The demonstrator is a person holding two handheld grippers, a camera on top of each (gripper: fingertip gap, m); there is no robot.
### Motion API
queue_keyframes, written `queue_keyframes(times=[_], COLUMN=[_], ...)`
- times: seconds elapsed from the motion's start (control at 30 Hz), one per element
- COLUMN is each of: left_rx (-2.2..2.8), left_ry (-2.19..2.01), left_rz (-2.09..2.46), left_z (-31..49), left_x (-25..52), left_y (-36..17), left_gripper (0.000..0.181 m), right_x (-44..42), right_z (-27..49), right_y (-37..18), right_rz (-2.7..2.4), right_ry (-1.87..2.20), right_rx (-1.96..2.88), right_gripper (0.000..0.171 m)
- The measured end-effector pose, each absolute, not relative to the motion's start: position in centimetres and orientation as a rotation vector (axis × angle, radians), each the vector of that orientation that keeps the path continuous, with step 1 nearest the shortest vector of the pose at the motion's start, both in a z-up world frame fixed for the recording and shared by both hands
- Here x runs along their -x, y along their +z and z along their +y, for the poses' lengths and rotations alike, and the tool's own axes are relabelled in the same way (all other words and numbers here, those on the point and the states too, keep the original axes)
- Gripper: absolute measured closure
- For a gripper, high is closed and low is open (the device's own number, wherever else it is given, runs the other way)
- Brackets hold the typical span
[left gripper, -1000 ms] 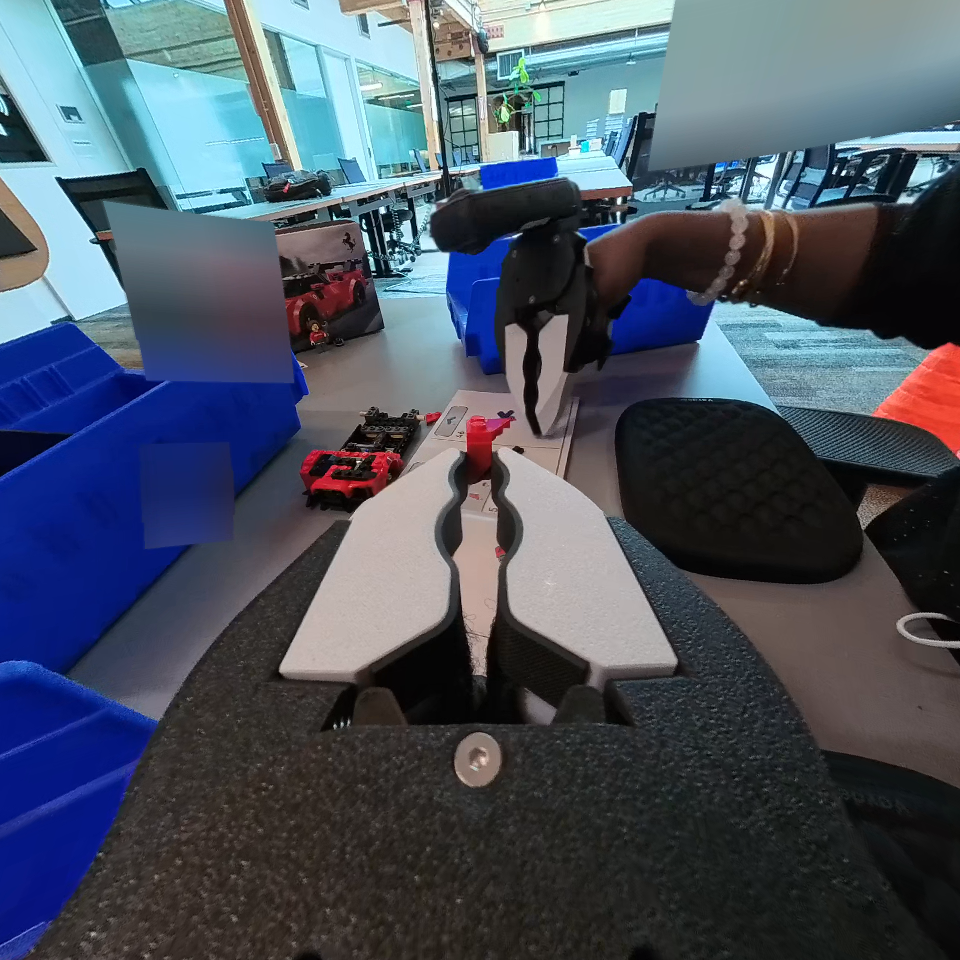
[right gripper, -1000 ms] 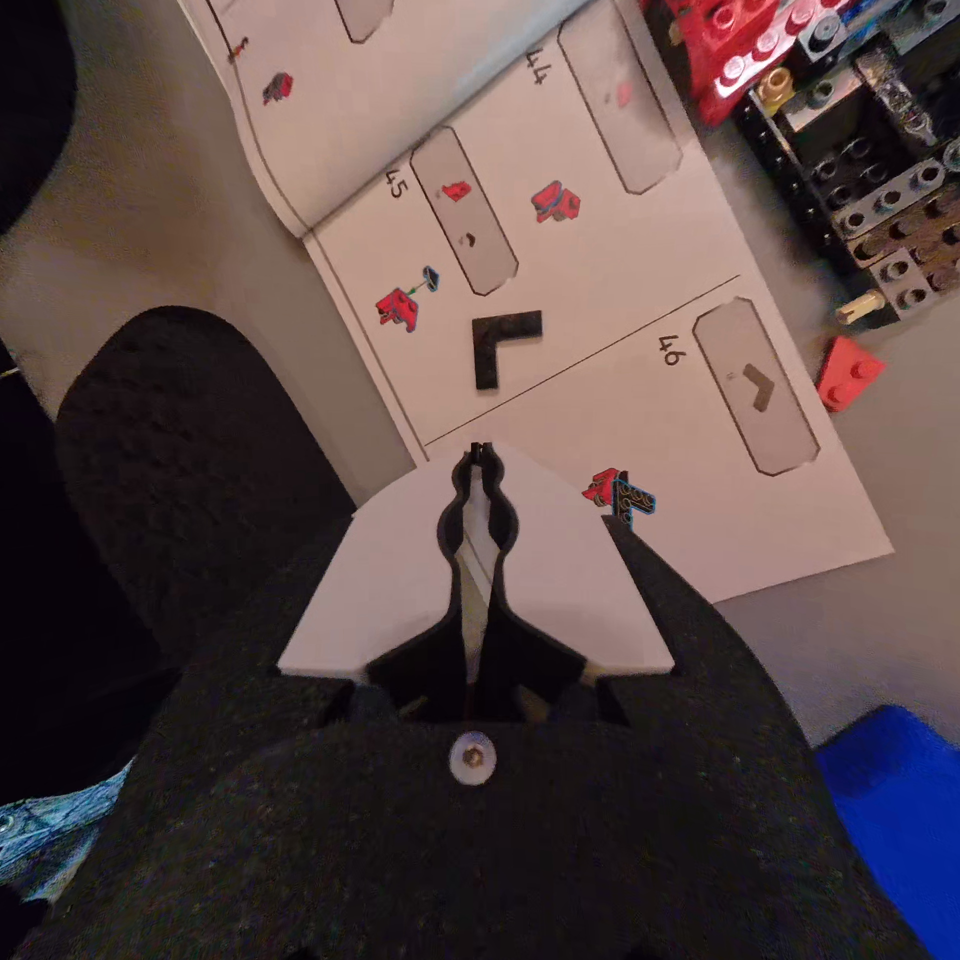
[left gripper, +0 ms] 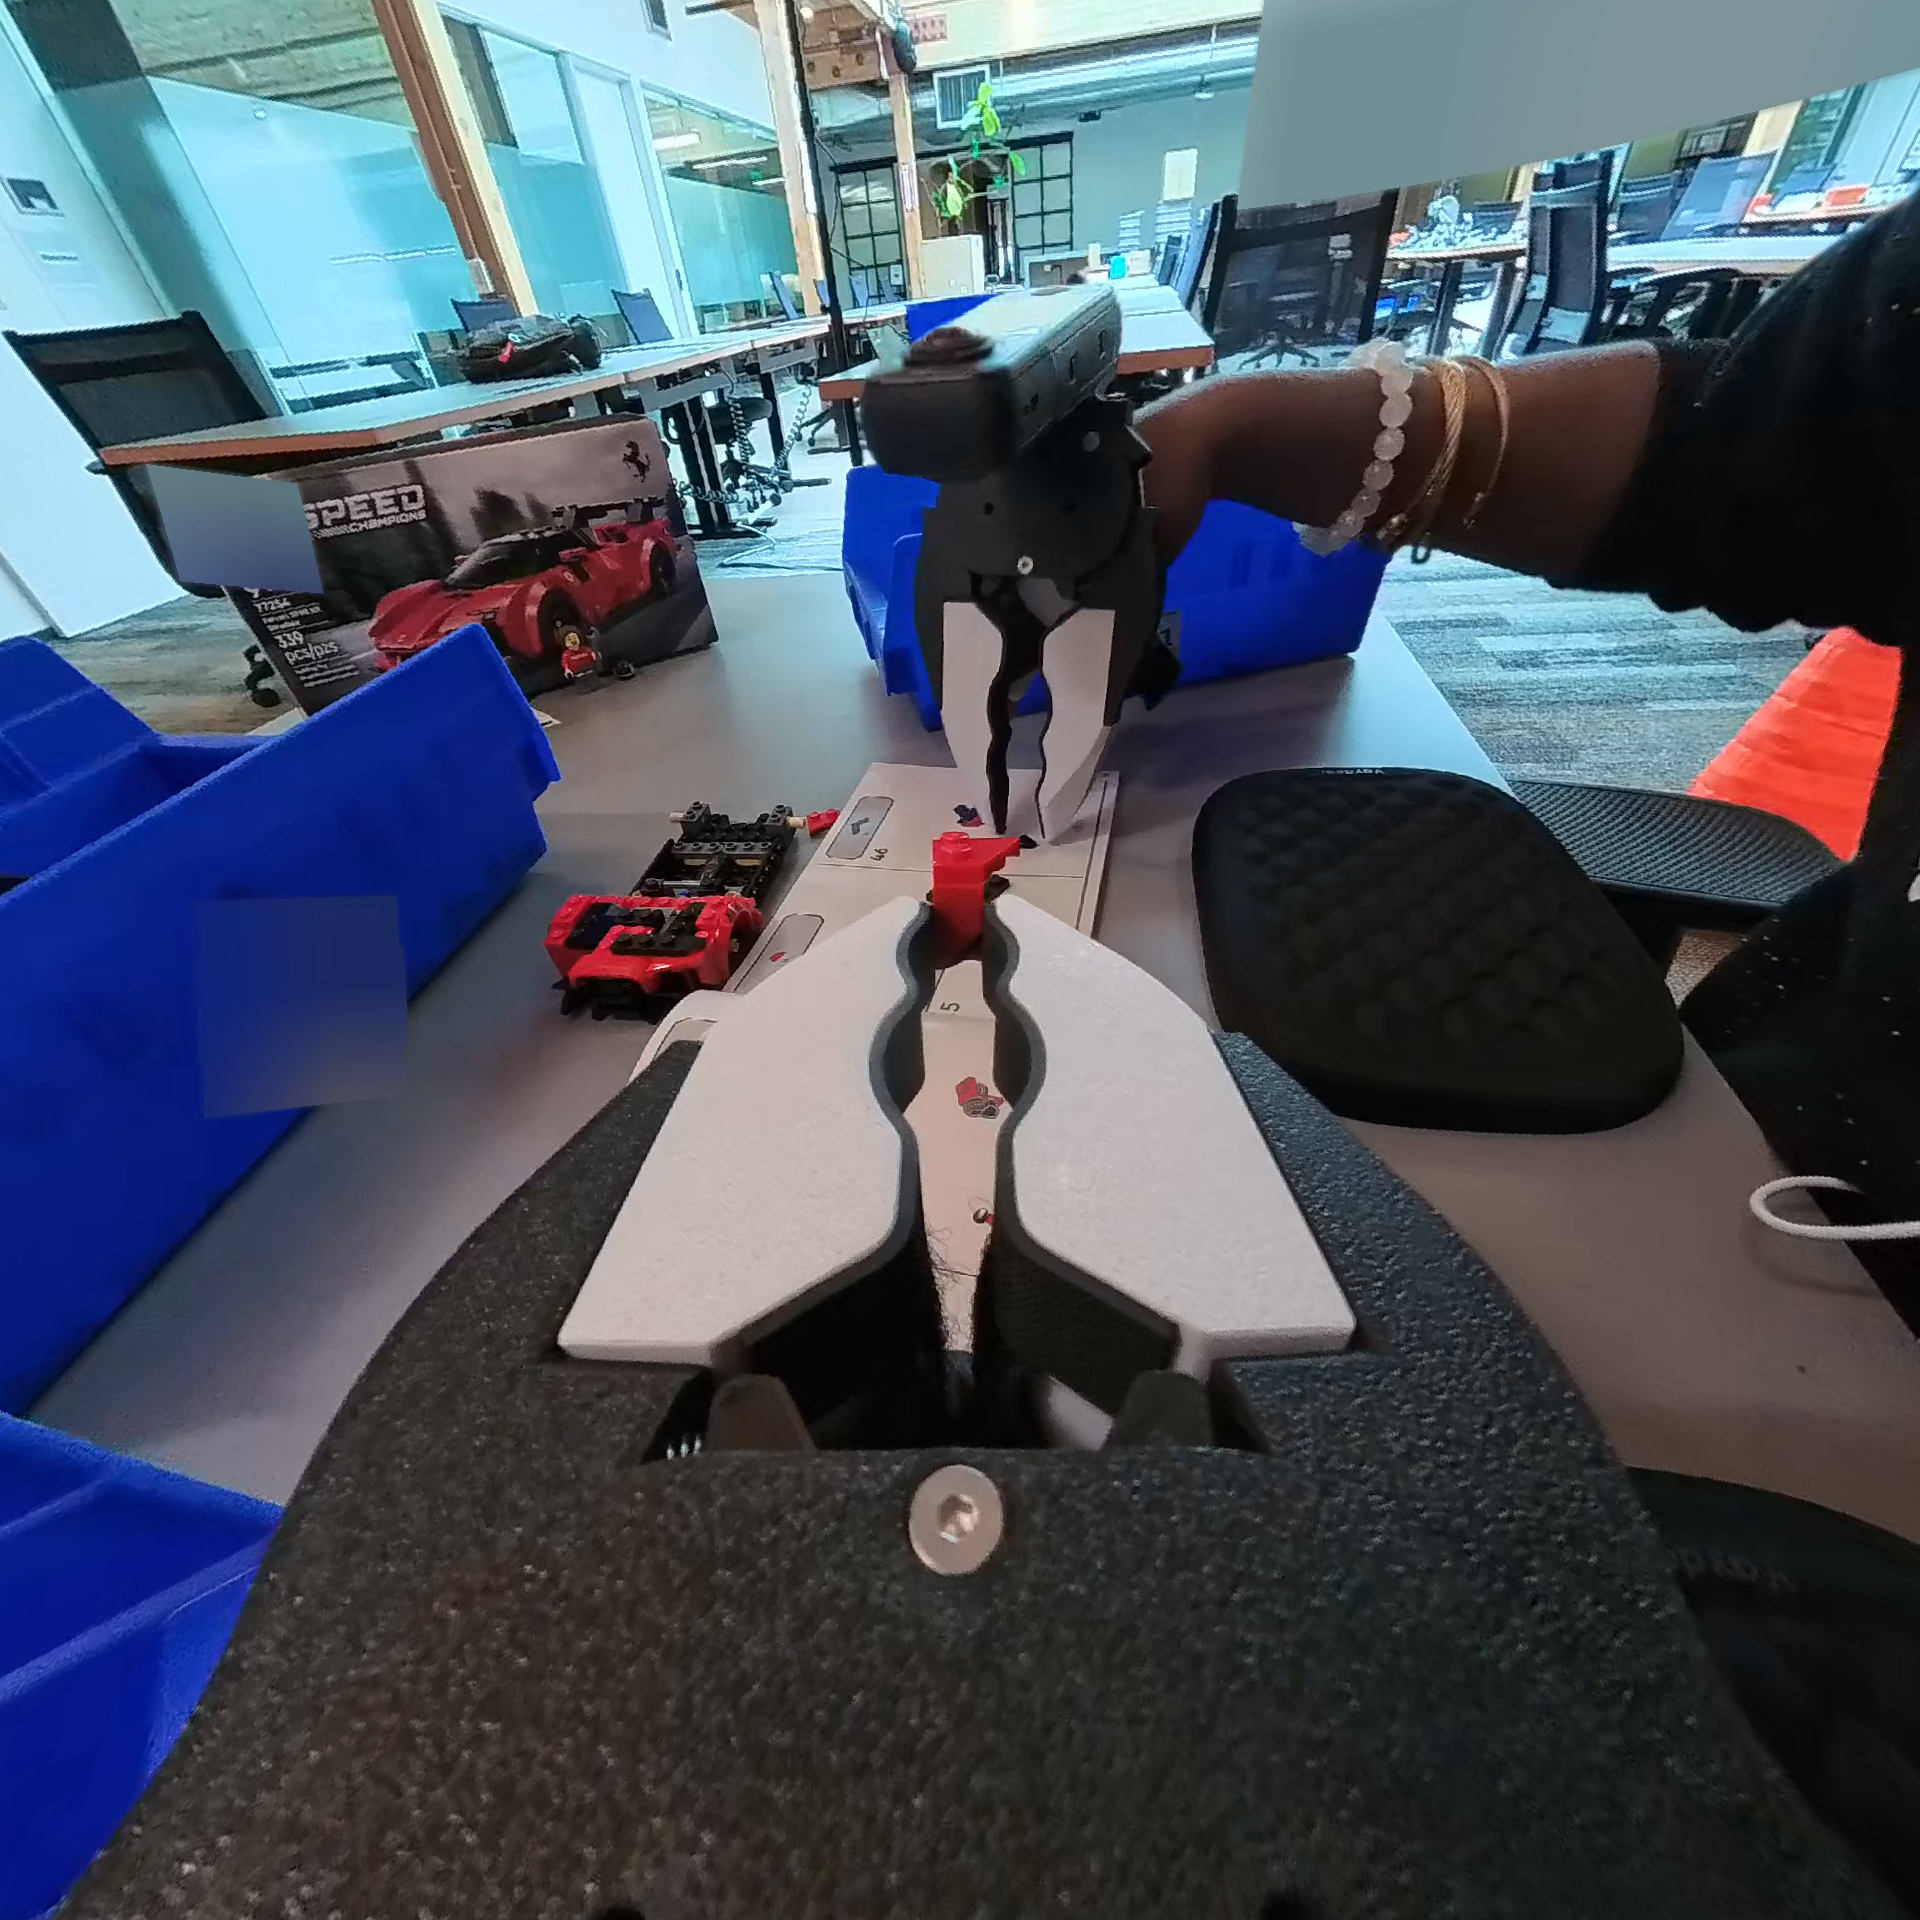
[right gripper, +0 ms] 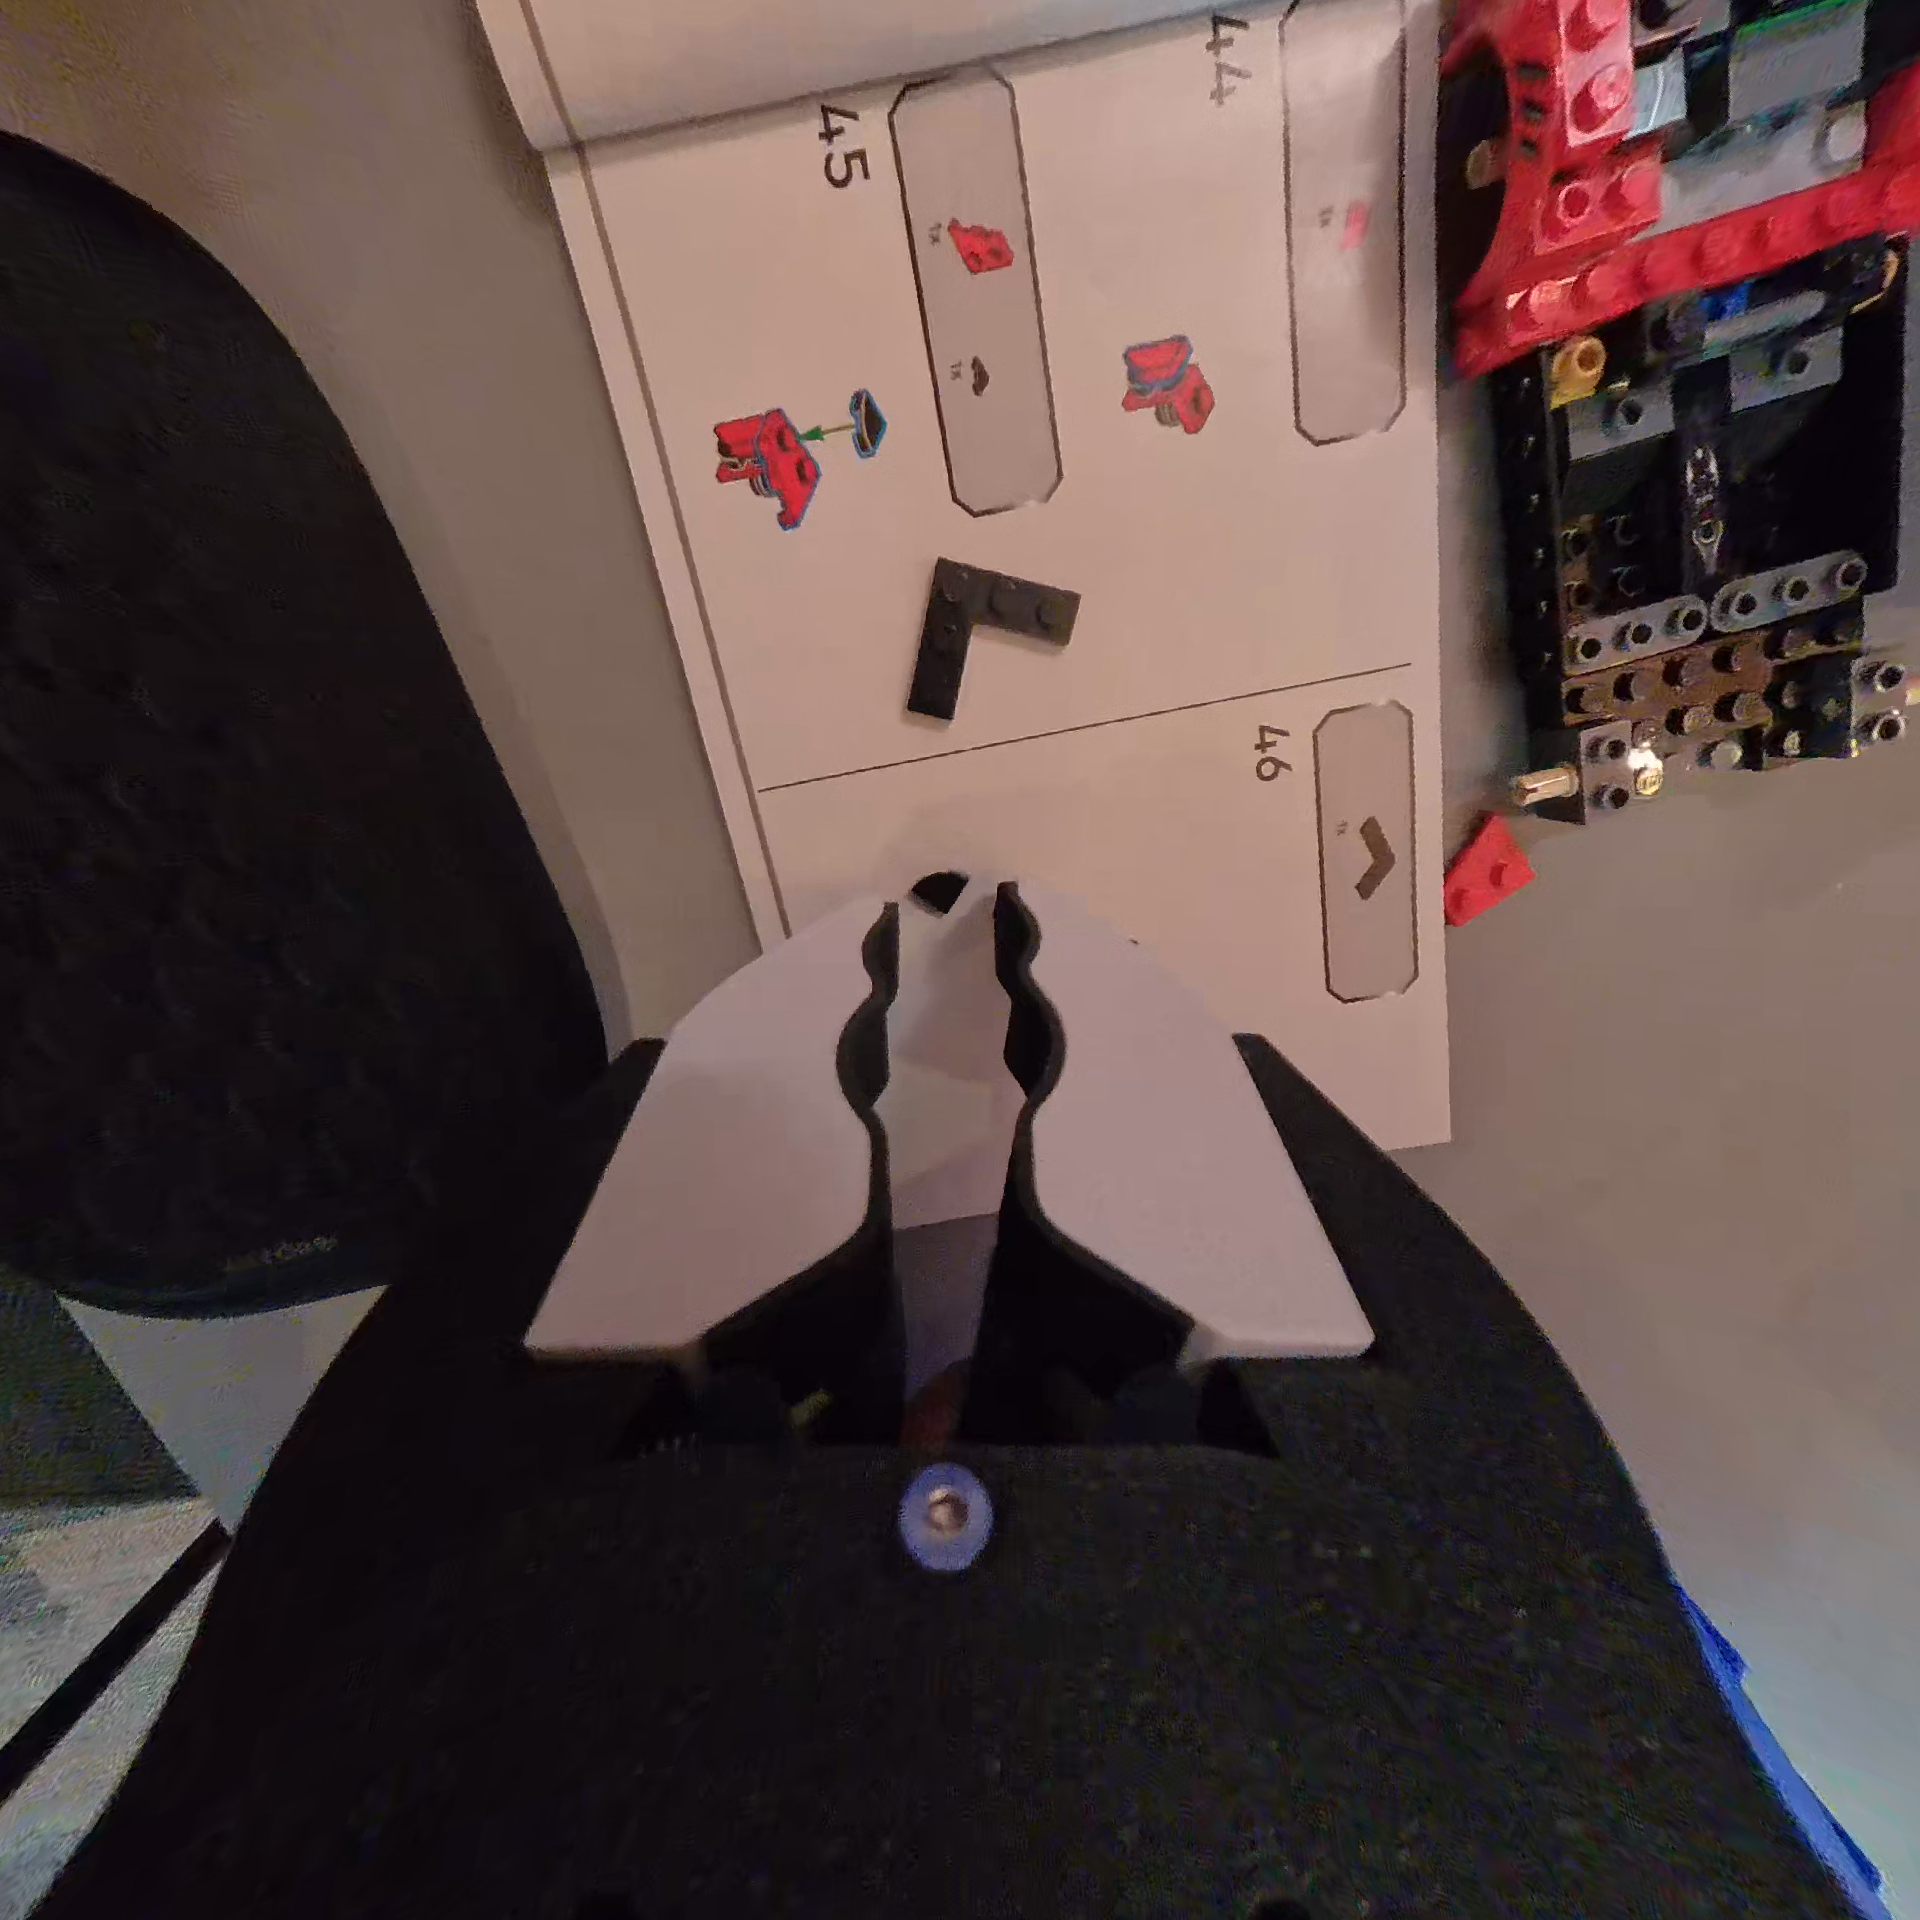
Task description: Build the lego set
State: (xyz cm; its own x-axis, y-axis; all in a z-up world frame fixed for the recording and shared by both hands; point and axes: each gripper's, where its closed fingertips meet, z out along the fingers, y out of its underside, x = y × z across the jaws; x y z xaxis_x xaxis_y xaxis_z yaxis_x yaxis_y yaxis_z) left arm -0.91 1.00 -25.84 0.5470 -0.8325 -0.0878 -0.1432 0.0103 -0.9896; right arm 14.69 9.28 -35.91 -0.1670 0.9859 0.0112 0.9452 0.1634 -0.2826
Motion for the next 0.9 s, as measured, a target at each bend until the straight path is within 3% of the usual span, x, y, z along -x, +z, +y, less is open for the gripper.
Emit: queue_keyframes(times=[0.63, 0.9], left_rx=[1.491, 1.484], left_ry=[-0.682, -0.763], left_rz=[0.891, 0.849], left_z=[0.9, 0.9], left_x=[0.7, 0.9], left_y=[-26.0, -25.7], left_gripper=[0.174, 0.174], right_x=[-14.5, -12.0], right_z=[9.2, 7.3], right_y=[-36.2, -30.6], right_rz=[-2.284, -2.177], right_ry=[0.349, 0.504], right_rx=[1.899, 1.735], right_gripper=[0.162, 0.162])
